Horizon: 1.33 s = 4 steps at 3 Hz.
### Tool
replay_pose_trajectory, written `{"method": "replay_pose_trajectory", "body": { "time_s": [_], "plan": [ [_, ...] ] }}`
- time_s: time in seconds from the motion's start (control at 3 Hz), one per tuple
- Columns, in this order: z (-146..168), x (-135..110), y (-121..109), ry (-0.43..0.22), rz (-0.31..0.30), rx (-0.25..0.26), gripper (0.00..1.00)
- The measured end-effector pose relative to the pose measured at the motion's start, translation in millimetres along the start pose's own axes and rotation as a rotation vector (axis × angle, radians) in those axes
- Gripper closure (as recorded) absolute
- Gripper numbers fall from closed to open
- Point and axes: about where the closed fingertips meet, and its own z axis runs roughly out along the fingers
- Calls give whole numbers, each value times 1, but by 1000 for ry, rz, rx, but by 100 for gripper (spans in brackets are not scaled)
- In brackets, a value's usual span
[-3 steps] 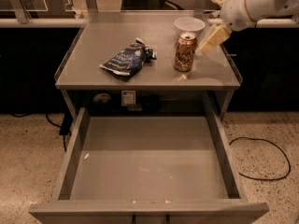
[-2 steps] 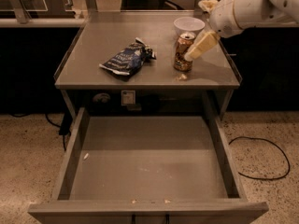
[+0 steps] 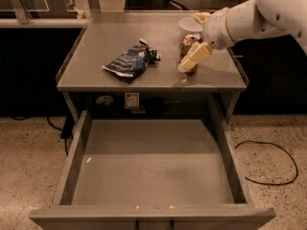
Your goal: Place orange can into top drawer
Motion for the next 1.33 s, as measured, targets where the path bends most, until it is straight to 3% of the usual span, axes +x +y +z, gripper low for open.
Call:
{"method": "replay_pose_trajectory", "body": {
  "time_s": [0.33, 1.0, 1.33],
  "plan": [
    [7, 1, 1, -9, 11, 14, 0],
    [33, 1, -10, 4, 88, 140, 0],
    [34, 4, -10, 8, 89, 140, 0]
  ]
}}
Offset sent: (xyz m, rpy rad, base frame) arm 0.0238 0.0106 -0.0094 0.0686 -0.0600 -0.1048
